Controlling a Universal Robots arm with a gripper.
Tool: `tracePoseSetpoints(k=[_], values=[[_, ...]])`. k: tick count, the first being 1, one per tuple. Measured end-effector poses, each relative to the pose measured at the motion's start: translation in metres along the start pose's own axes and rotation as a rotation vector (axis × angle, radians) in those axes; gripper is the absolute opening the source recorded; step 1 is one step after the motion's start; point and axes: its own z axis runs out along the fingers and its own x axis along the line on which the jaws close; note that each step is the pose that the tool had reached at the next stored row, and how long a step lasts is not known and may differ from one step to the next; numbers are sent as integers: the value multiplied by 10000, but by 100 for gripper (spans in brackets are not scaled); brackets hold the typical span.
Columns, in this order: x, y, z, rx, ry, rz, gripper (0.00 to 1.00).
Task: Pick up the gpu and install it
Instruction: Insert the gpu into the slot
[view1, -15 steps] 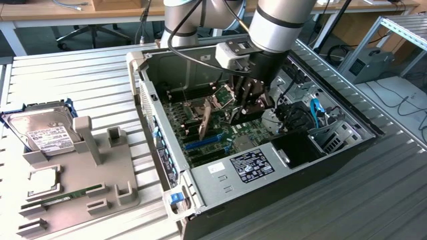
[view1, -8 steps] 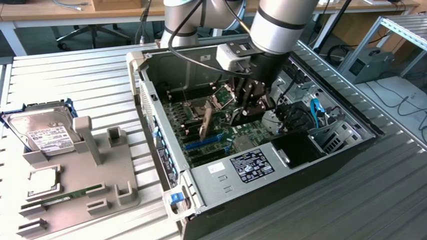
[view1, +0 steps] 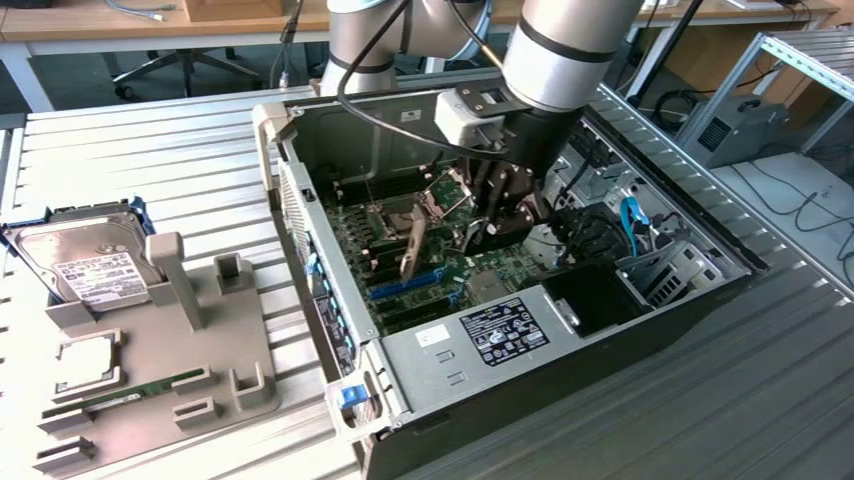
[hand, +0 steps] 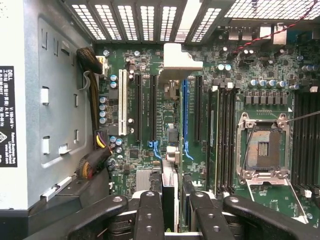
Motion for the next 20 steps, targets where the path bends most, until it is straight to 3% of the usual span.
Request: tracePoseSetpoints(k=[20], values=[[101, 5, 1, 0, 0, 0, 26]])
